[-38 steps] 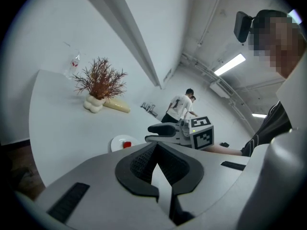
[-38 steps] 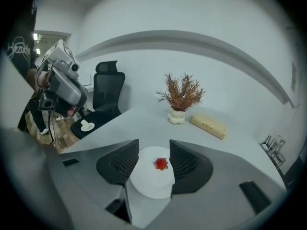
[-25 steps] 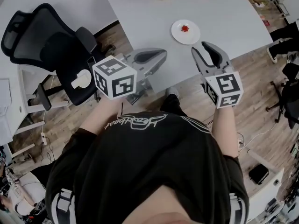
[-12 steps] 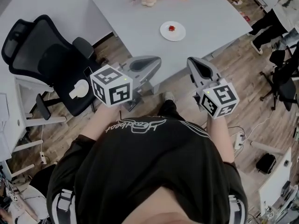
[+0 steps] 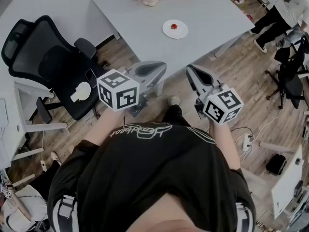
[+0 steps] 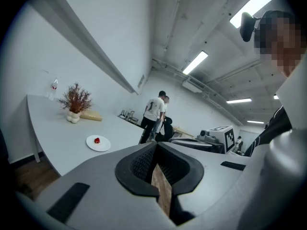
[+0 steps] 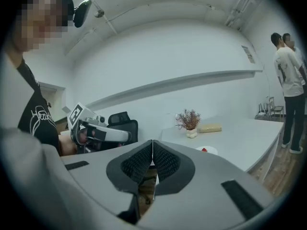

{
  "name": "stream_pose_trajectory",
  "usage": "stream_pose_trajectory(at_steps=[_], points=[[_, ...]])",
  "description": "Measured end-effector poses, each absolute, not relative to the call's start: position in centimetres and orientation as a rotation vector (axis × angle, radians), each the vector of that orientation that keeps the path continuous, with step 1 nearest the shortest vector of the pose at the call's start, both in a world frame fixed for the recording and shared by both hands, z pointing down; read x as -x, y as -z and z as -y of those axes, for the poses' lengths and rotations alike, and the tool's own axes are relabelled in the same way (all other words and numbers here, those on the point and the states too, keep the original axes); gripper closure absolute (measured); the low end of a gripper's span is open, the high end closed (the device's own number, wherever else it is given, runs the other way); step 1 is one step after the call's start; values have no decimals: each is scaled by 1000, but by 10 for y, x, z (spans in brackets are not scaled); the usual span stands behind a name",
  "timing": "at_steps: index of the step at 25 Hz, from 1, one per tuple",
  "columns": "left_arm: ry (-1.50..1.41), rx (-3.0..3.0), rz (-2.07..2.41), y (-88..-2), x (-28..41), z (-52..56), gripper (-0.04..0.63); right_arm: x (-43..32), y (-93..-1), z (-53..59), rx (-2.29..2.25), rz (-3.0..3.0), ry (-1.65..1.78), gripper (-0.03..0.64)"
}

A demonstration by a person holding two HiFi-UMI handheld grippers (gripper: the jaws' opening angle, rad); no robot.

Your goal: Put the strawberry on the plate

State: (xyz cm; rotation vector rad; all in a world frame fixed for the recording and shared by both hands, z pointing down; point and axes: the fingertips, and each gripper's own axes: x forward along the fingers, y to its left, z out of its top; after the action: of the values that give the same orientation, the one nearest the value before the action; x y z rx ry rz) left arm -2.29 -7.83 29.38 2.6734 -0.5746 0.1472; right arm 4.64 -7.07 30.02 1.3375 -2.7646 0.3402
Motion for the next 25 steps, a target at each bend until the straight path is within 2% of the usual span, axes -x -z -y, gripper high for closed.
stream_pose_trajectory(at_steps=[25], points=[[-134, -2703, 528, -291, 19, 59, 588, -38, -302, 54, -1325, 2751, -321, 609]])
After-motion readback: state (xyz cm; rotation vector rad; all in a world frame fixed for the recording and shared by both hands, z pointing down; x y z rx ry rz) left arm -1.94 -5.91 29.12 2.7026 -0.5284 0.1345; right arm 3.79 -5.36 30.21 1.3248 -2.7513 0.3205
